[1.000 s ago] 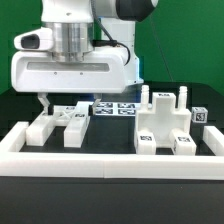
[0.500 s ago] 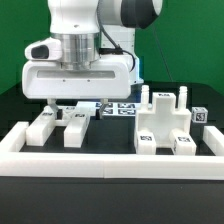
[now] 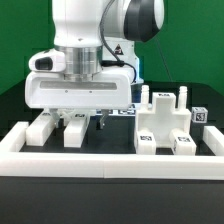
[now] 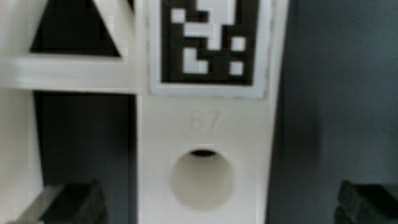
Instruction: Assemble chair
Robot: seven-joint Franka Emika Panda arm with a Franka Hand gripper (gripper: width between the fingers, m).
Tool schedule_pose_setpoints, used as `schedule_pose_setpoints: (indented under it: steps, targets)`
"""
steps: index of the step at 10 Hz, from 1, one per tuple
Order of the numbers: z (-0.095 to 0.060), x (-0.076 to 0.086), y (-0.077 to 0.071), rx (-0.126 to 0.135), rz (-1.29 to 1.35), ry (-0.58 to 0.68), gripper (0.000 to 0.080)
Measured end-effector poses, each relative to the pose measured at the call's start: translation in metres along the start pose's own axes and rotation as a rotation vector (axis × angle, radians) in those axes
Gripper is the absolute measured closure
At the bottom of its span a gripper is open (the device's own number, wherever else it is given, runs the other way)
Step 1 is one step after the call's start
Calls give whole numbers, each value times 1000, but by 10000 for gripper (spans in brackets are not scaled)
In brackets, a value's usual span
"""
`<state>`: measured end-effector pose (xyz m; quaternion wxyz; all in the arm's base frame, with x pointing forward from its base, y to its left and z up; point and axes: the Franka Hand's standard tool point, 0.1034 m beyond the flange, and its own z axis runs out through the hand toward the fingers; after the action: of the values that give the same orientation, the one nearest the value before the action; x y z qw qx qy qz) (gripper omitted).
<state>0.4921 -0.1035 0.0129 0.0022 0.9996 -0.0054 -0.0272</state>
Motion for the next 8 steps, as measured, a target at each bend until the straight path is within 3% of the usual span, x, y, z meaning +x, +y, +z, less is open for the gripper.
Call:
schedule_pose_setpoints:
  steps: [4,8]
  targets:
    - [1,-1,4,-1,2,-2,150]
    - [1,8,2,-5,-4,8,150]
